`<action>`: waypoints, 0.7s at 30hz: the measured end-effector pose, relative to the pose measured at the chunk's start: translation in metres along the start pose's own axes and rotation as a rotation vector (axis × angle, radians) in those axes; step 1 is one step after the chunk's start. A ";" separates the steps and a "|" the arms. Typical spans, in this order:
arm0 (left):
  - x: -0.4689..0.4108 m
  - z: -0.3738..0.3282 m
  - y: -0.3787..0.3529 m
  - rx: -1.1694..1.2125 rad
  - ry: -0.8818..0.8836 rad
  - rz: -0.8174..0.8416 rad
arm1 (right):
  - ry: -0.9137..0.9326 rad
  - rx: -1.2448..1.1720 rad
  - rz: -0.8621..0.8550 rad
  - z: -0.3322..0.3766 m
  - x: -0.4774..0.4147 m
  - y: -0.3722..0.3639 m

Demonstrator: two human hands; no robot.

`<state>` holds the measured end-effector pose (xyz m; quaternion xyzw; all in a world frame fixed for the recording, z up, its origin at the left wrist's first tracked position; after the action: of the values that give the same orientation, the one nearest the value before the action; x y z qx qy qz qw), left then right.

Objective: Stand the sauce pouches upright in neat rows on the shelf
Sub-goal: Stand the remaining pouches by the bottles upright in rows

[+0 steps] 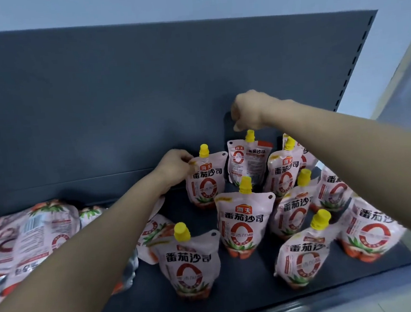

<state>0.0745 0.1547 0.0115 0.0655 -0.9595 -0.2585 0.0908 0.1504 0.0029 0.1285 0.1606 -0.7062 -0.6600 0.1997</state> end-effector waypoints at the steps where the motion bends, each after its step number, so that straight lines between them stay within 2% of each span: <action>1: 0.003 -0.002 0.002 0.009 -0.013 -0.005 | 0.034 -0.019 -0.036 0.006 0.001 0.005; 5: 0.012 -0.010 0.013 -0.047 -0.080 -0.050 | 0.148 -0.061 -0.080 0.038 0.005 0.017; 12: 0.033 -0.014 0.034 -0.098 -0.062 -0.111 | 0.258 -0.075 -0.078 0.075 0.004 0.024; 17: 0.066 0.004 0.071 -0.186 0.000 -0.216 | 0.381 -0.058 -0.019 0.115 0.003 0.013; 21: 0.097 0.032 0.097 -0.269 0.124 -0.260 | 0.537 0.013 0.068 0.165 0.004 -0.010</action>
<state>-0.0346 0.2369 0.0471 0.1920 -0.8922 -0.3896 0.1237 0.0648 0.1432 0.1110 0.3074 -0.6370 -0.5821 0.4011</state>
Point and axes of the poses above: each hand's wrist, its own x-axis away from the middle knuckle, its own y-axis out of the back of the hand, z = x × y, the point moved 6 cm from there along -x, towards the middle knuckle, and after that the axes turned 4 degrees about z, right-handed, at the moved point
